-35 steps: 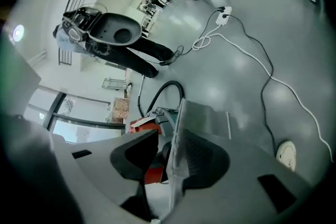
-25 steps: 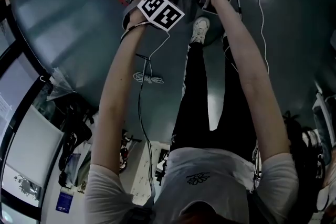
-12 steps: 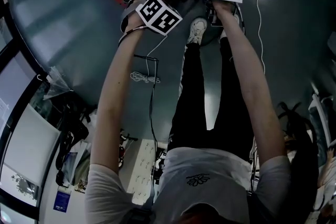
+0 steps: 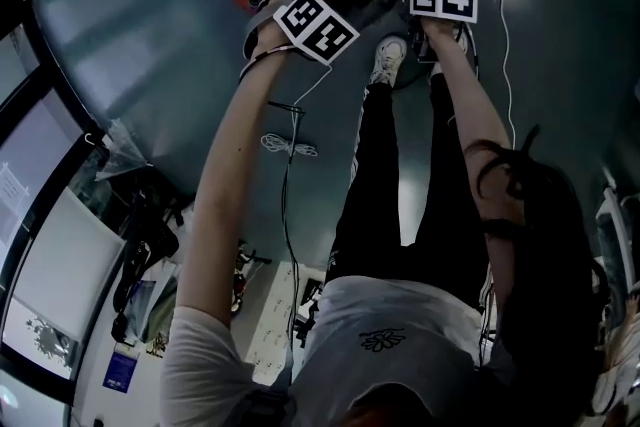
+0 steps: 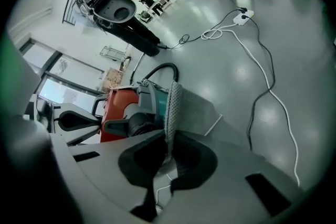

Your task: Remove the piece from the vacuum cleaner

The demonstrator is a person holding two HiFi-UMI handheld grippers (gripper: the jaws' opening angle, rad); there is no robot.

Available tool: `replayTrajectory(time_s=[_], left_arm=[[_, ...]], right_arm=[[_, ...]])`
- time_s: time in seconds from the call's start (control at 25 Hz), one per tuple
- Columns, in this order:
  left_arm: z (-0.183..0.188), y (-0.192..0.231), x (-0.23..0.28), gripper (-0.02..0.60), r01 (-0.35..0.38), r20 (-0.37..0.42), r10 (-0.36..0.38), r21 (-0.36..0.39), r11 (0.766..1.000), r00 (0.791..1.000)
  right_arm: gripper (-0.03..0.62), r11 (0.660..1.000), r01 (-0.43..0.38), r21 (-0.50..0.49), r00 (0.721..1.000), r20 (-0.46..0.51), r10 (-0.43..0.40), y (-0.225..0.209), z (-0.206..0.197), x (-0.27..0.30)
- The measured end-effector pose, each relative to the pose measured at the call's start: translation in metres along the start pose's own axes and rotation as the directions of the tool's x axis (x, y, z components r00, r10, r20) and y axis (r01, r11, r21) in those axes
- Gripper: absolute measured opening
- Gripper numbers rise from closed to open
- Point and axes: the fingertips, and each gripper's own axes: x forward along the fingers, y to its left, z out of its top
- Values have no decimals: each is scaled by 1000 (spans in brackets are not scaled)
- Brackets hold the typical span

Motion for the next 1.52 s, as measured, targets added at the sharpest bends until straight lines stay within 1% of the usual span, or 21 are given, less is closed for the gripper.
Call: replayTrajectory(time_s=[0.2, 0.4, 0.52, 0.64, 0.76, 0.92, 1.0, 1.2, 1.4, 1.44, 1.48, 1.52], left_arm=[[-3, 1, -2, 3, -12, -13, 12, -2, 1000, 1000], [-3, -1, -1, 3, -11, -30, 11, 2, 1000, 999], [-3, -3, -5, 3, -6, -32, 6, 5, 1000, 999], [1, -2, -11, 3, -10, -33, 10, 9, 1000, 999], [5, -5, -21, 3, -2, -33, 3, 8, 1000, 999], [-1, -3, -8, 3, -11, -34, 11, 11, 1000, 999], [-2, -2, -5, 3, -10, -34, 10, 6, 1000, 999], [-2, -3, -6, 3, -12, -36, 12, 6, 1000, 999], [-2, -2, -7, 3, -14, -41, 14, 6, 1000, 999], [-1, -2, -7, 3, -16, -43, 16, 9, 1000, 999], [-1, -3, -6, 3, -16, -44, 17, 12, 1000, 999], [0, -3, -6, 3, -16, -45, 16, 14, 1000, 999]], right_arm=[[26, 1000, -27, -9, 1000, 7, 27, 3, -6, -4], [26, 998, -43, -51, 999, 14, 44, 4, -10, -7], [26, 992, -30, -125, 999, 20, 33, 5, -9, -12], [26, 974, -6, -228, 1000, 15, 10, 3, -7, -22], [27, 962, -9, -274, 1000, -2, 9, 1, -8, -37], [26, 937, -3, -349, 1000, -10, -1, 0, -10, -24], [26, 932, -3, -363, 1000, -7, 1, -1, -11, -23], [26, 937, -11, -349, 1000, -5, 10, -3, -19, -25], [26, 922, -30, -386, 1000, -18, 25, 1, -19, -24], [26, 916, -20, -401, 1000, -25, 11, -2, -20, -25], [26, 904, 13, -427, 999, -42, -34, -12, -25, -28], [26, 881, 71, -468, 991, -69, -116, -31, -34, -33]])
